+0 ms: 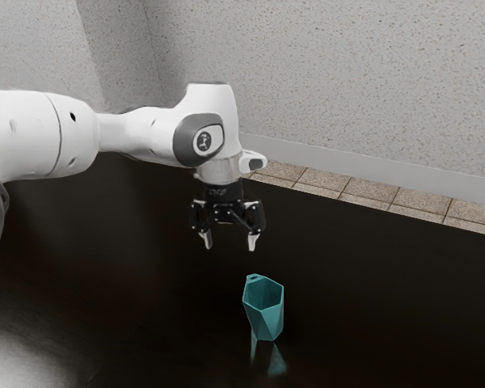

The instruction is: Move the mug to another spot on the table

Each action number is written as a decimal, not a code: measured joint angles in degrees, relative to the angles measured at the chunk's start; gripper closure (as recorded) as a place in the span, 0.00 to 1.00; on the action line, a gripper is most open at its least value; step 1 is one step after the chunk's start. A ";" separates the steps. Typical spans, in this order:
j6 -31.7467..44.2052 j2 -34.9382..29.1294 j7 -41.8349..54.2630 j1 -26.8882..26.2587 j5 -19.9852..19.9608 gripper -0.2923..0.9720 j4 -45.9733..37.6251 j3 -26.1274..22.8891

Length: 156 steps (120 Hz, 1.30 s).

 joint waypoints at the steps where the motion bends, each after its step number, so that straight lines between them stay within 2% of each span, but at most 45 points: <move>1: 0.35 0.25 -0.39 0.01 -0.05 0.23 -0.01 -0.01; 32: 9.20 6.24 -11.87 -0.25 -1.00 0.23 -0.14 -2.38; 72: 18.17 6.84 -20.93 -0.87 -1.05 0.23 -5.44 -4.43; 98: 21.46 6.71 -24.12 -1.39 3.11 0.23 -5.97 -4.85; 128: 25.52 4.26 -26.87 -2.52 -0.65 0.23 -10.47 -4.82; 156: 26.79 4.16 -28.55 -2.54 -1.44 0.37 -10.61 -4.77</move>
